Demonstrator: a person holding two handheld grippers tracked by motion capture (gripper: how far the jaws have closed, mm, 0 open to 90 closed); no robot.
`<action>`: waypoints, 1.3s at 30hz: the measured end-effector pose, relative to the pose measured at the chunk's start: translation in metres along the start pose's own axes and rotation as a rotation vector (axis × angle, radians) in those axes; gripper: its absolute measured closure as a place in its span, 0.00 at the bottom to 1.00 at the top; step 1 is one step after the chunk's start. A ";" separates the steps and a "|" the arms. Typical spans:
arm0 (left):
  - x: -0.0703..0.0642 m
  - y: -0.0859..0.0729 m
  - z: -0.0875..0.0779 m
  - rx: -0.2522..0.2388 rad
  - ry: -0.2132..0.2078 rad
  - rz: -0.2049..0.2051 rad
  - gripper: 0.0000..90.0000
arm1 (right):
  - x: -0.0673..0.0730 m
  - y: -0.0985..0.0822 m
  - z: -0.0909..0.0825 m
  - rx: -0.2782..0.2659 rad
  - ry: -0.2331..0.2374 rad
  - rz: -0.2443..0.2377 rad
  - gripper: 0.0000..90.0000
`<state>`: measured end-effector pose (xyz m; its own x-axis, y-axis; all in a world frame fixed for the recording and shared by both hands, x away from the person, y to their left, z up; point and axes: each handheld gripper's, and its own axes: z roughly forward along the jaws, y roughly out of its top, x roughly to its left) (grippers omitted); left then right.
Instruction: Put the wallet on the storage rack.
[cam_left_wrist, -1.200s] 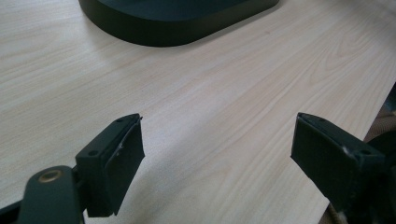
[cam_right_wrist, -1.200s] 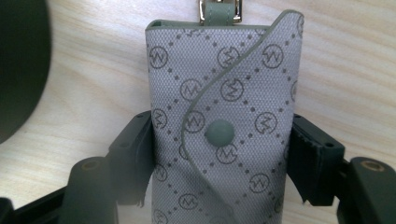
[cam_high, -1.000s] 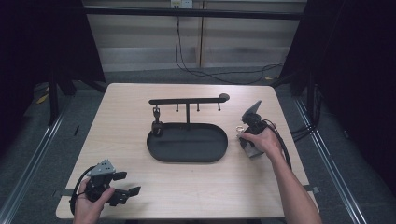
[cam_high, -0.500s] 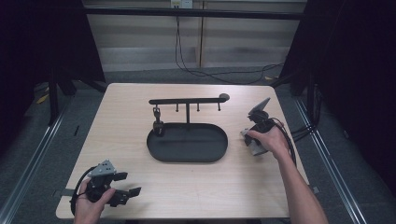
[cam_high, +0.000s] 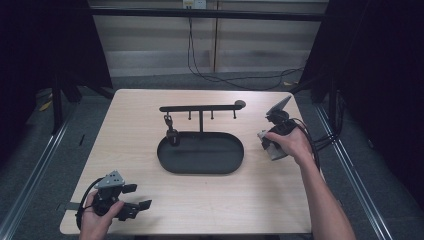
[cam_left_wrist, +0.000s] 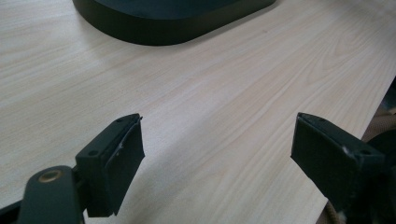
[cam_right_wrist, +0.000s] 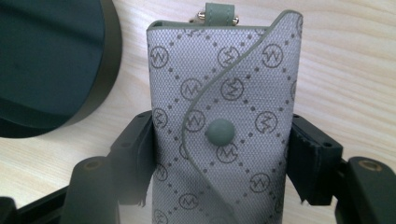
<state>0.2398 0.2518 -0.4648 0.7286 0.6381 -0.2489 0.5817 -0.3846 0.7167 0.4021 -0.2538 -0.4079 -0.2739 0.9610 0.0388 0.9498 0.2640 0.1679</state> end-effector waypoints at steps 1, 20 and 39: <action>0.000 0.000 0.000 0.001 0.001 0.002 0.19 | 0.000 0.000 -0.001 -0.002 0.001 -0.001 0.37; 0.000 0.000 0.000 0.009 0.002 0.003 0.19 | 0.004 -0.007 -0.034 -0.097 0.145 0.006 0.37; 0.001 -0.001 -0.001 0.002 -0.002 -0.002 0.19 | 0.027 -0.010 -0.027 -0.202 0.267 -0.035 0.37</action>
<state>0.2399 0.2538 -0.4646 0.7280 0.6378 -0.2513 0.5840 -0.3850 0.7146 0.3815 -0.2330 -0.3815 -0.3610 0.8889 0.2820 0.8973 0.2487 0.3647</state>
